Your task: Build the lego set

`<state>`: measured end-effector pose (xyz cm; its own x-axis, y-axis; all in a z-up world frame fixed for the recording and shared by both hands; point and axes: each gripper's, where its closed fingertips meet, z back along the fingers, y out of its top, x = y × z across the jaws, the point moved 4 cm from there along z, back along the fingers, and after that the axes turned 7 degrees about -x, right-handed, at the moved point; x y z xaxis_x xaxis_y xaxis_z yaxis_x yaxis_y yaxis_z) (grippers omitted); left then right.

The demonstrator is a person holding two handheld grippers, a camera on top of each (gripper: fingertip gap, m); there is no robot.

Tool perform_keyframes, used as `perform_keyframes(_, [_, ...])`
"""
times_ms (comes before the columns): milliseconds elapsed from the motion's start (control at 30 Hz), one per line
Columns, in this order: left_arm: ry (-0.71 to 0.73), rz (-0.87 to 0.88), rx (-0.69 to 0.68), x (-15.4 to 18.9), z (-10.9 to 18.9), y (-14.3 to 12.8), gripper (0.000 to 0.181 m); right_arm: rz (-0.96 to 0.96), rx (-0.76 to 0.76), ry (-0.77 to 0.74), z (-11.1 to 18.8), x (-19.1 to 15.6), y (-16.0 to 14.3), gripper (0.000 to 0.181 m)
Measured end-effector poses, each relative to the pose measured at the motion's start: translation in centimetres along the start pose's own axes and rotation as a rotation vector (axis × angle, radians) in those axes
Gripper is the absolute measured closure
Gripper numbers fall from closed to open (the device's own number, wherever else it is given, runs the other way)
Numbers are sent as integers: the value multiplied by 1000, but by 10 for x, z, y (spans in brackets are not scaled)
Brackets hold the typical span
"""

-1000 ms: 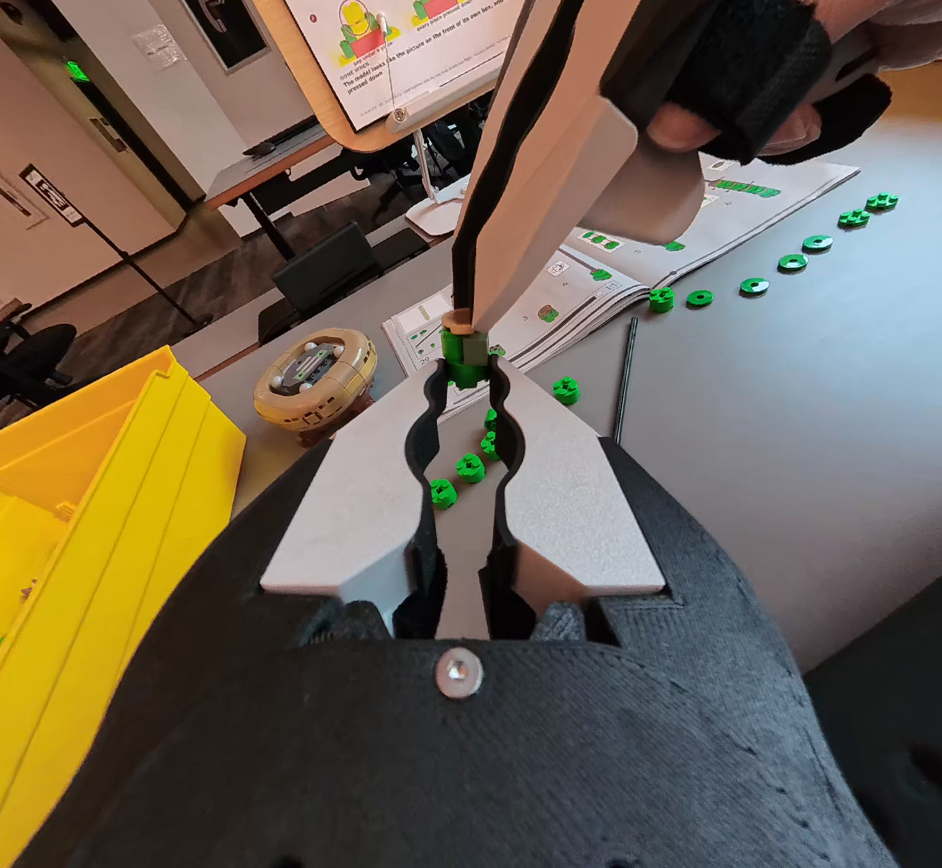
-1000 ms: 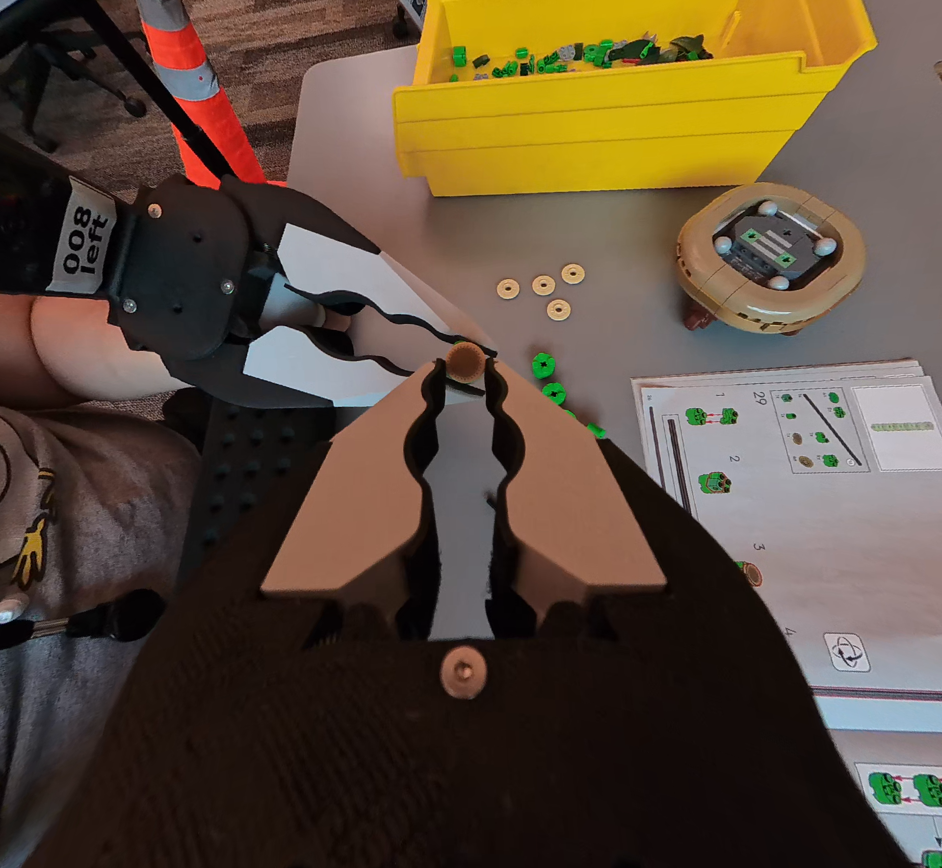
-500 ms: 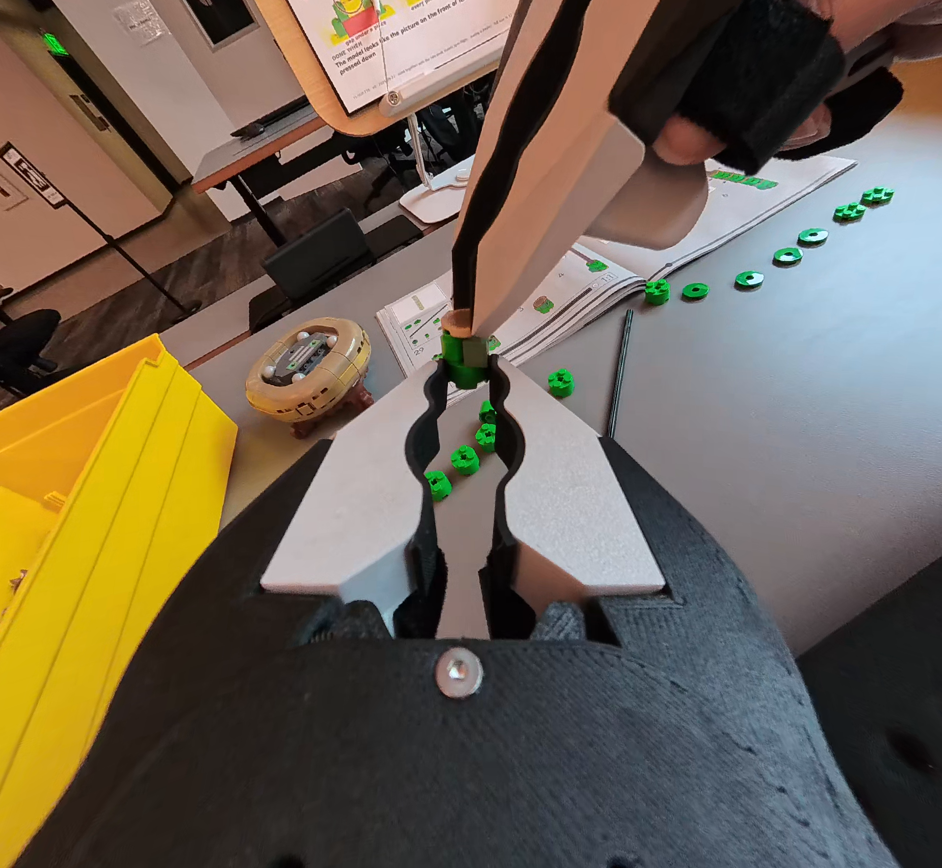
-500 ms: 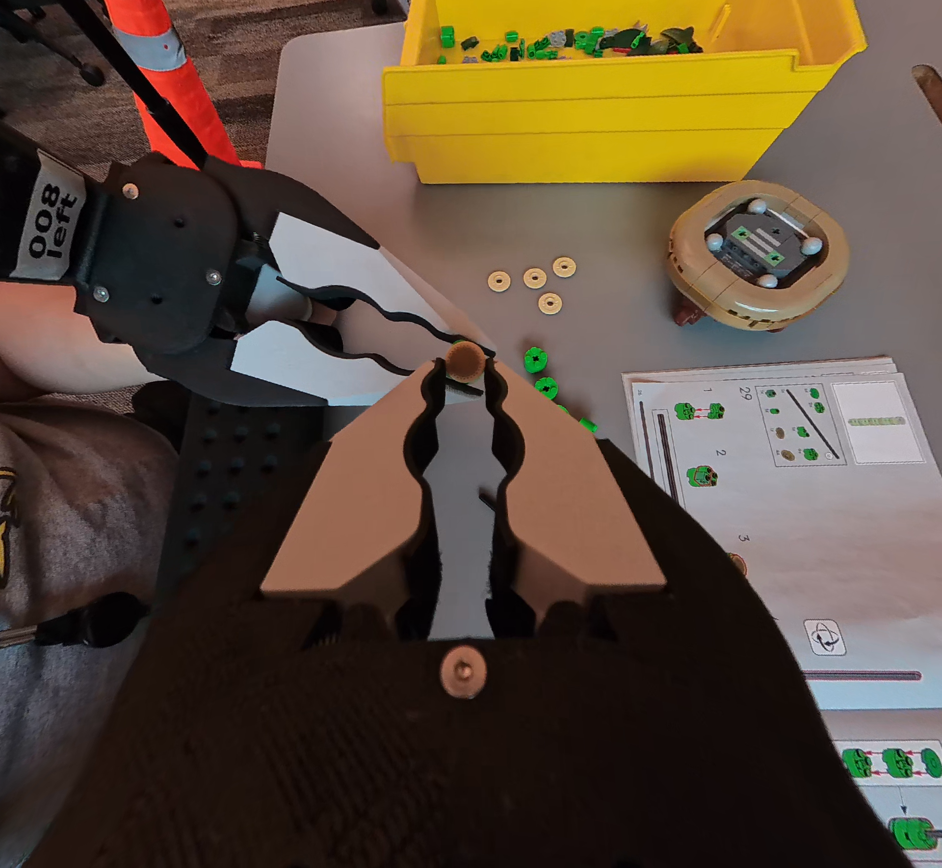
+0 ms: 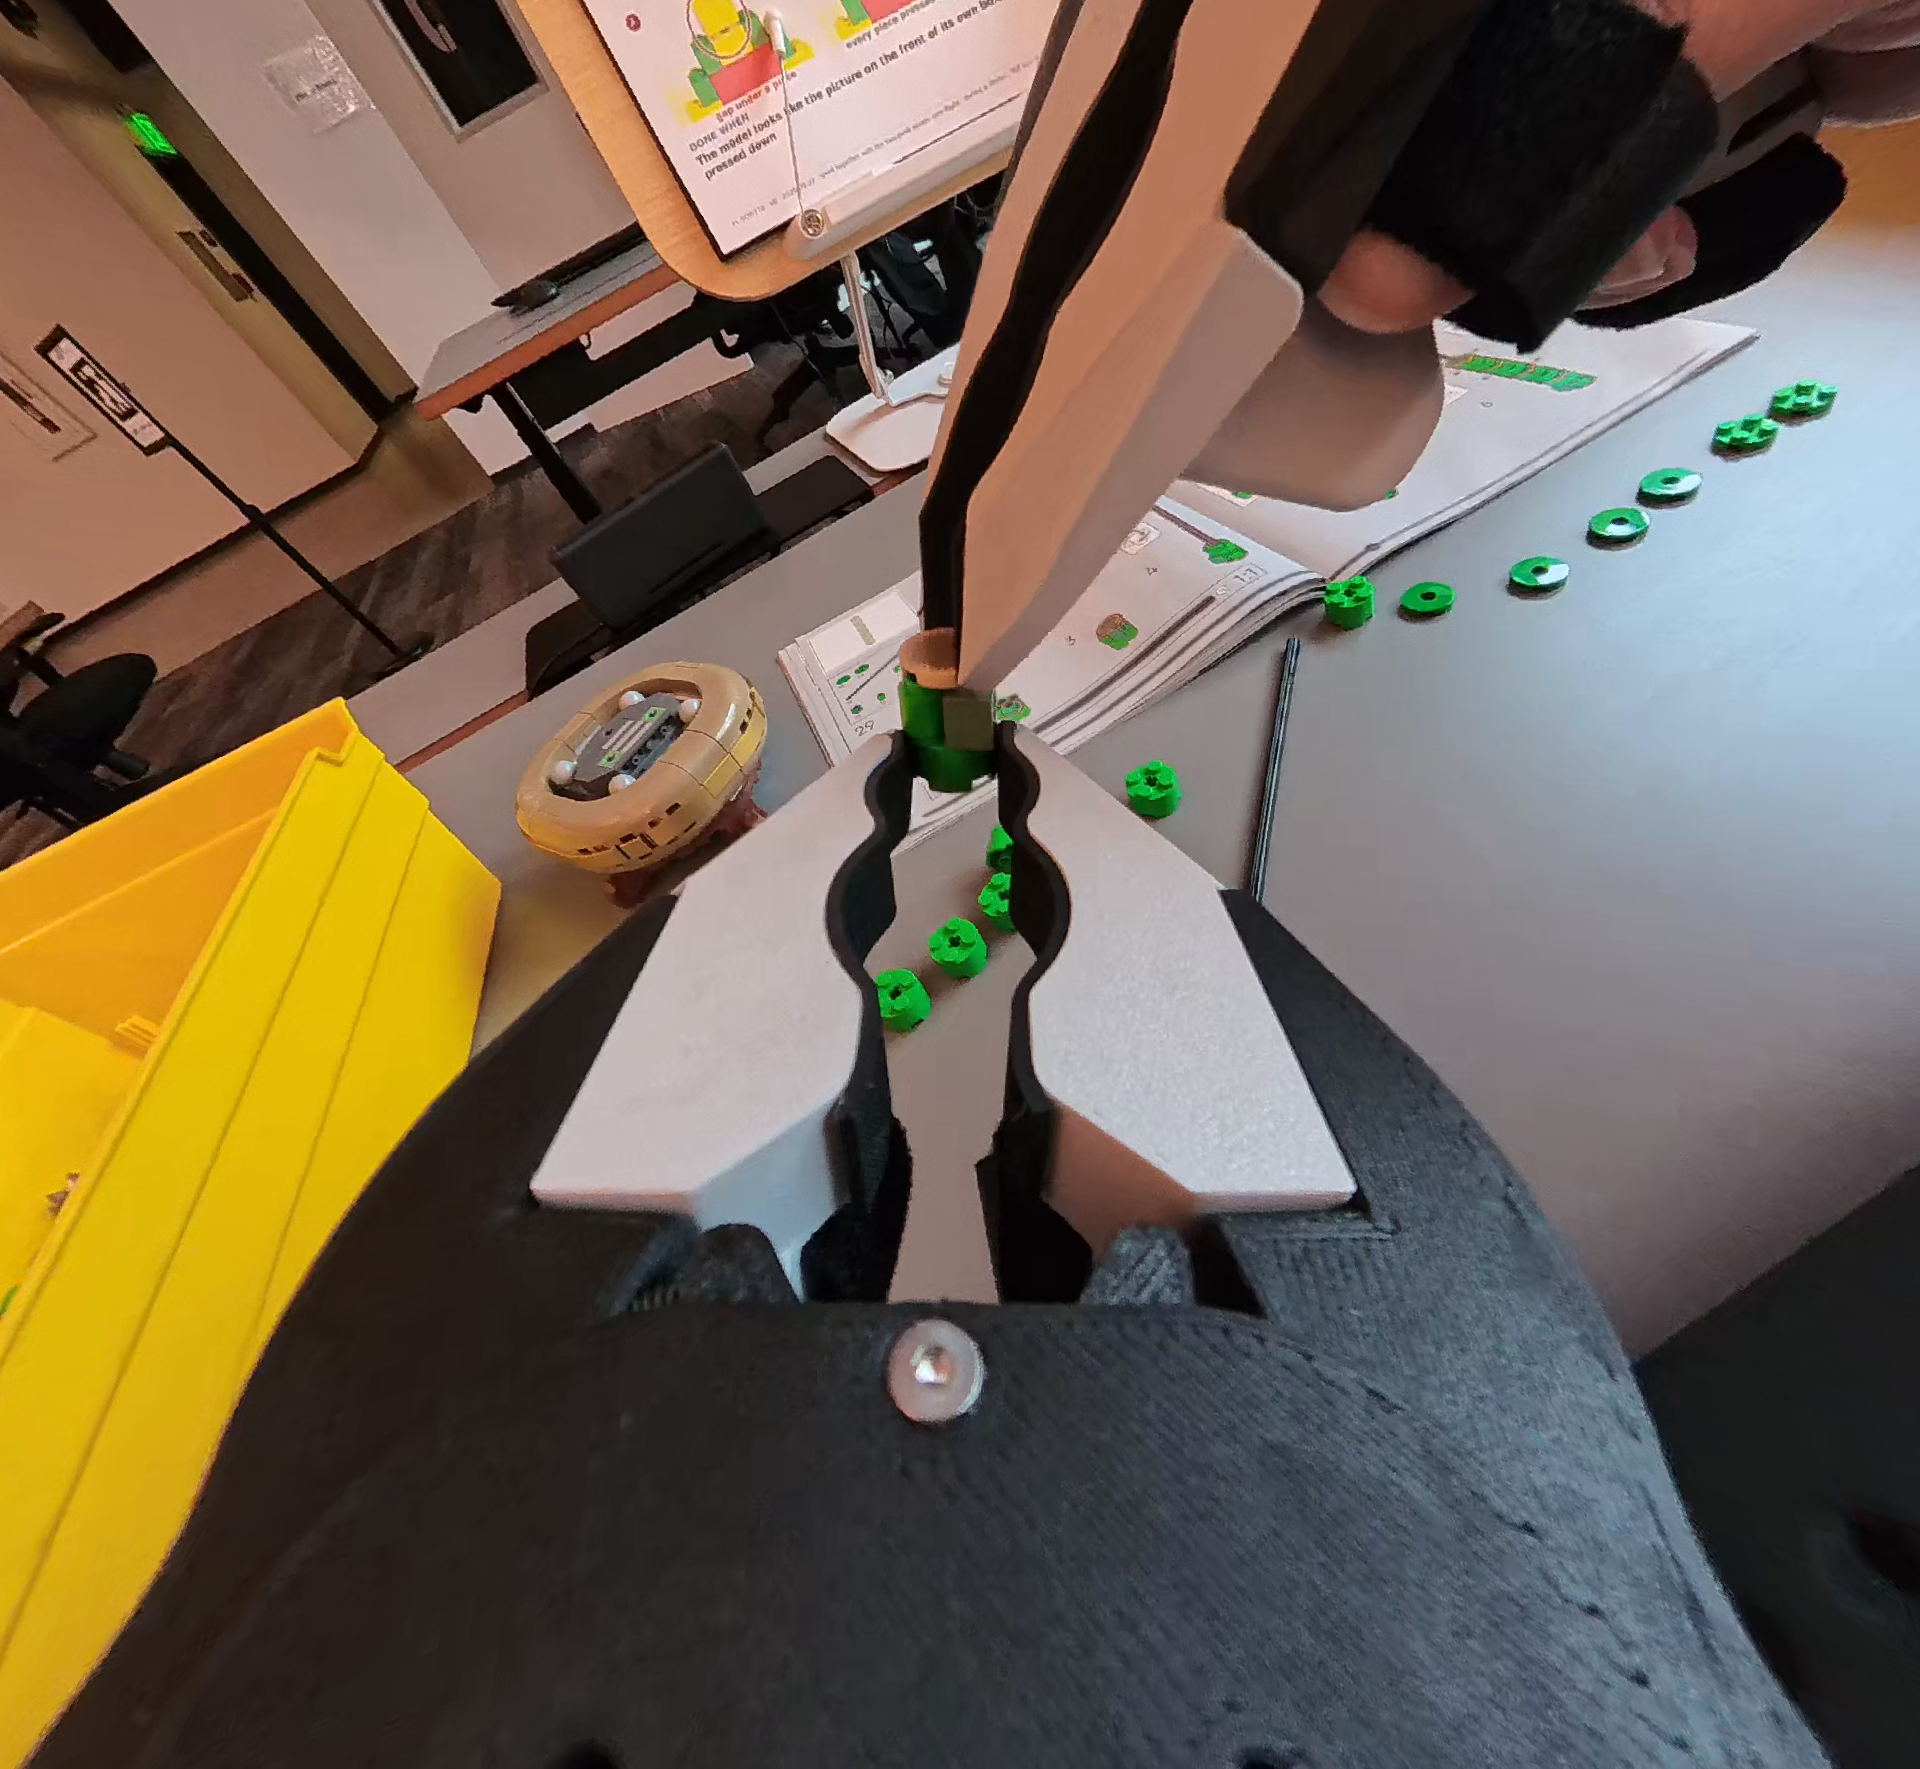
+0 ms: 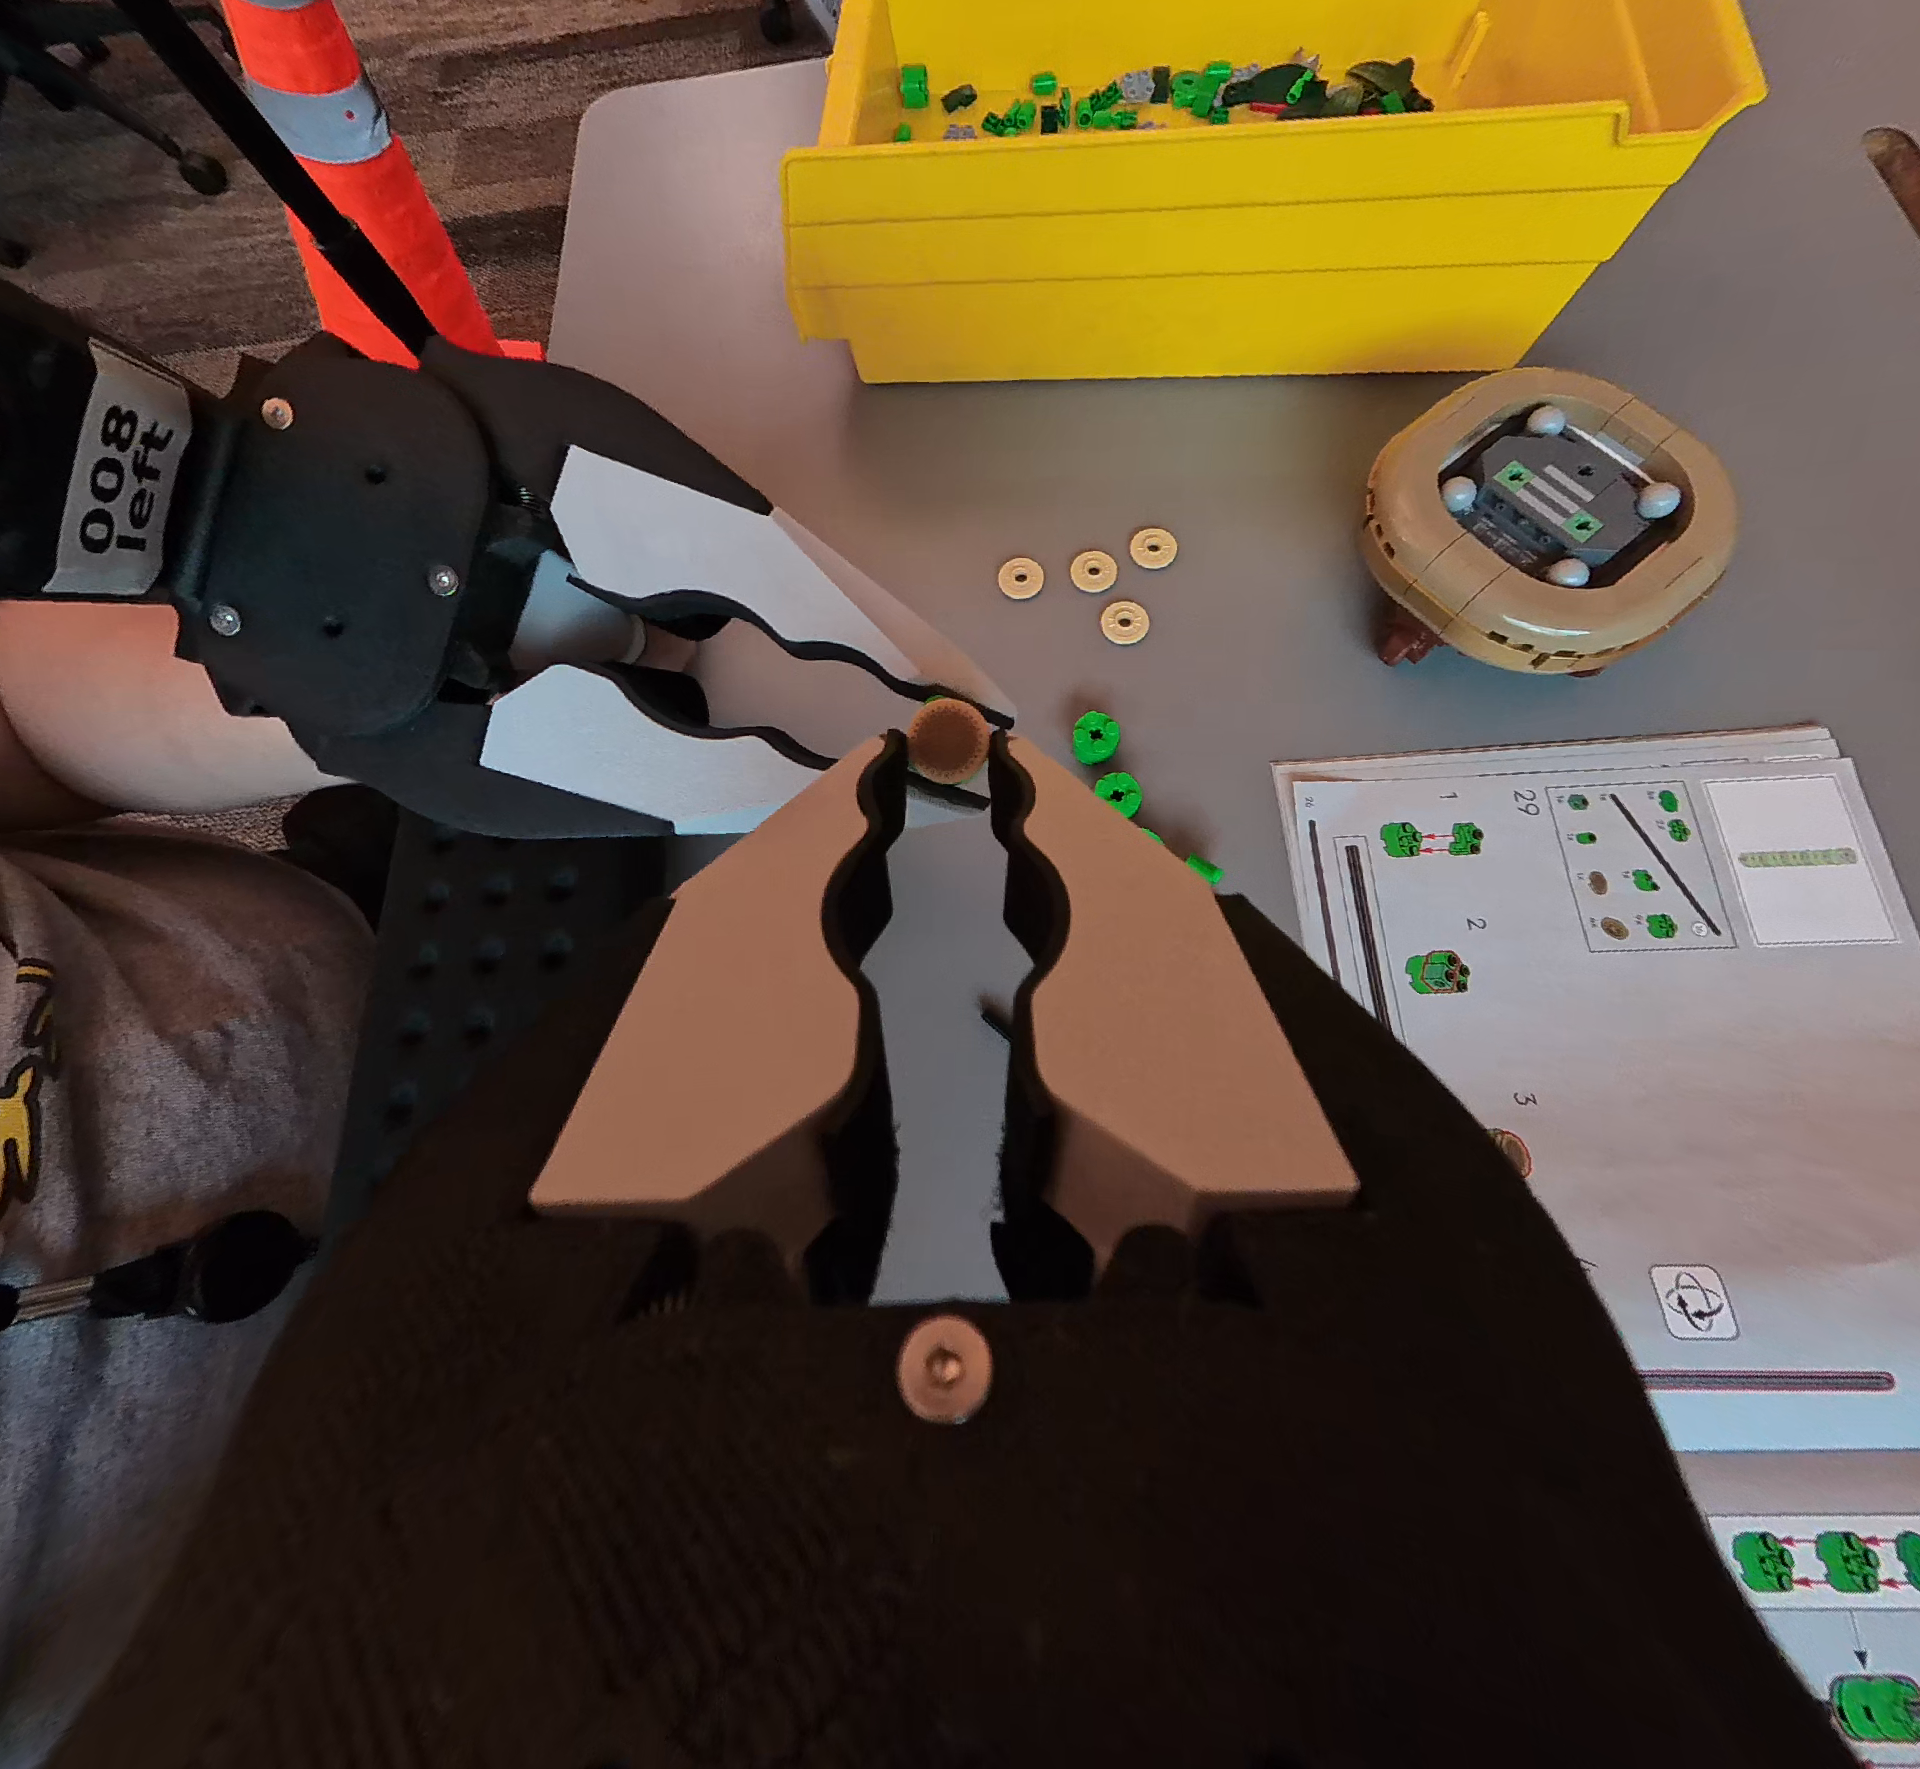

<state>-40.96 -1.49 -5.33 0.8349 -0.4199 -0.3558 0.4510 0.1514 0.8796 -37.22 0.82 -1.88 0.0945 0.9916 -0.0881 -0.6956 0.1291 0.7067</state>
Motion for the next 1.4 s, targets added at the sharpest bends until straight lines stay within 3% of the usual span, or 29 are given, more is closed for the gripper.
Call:
perform_keyframes(1033, [-28, 39, 42, -1, 2, 3, 167, 6, 29, 8, 1, -2, 4, 167])
perform_keyframes(1233, [-50, 66, 44, -2, 1, 1, 167, 20, 90, 46, 4, -1, 8, 166])
perform_keyframes(1400, [-122, 96, 63, 2, 2, 3, 167, 11, 149, 184, 8, -6, 8, 166])
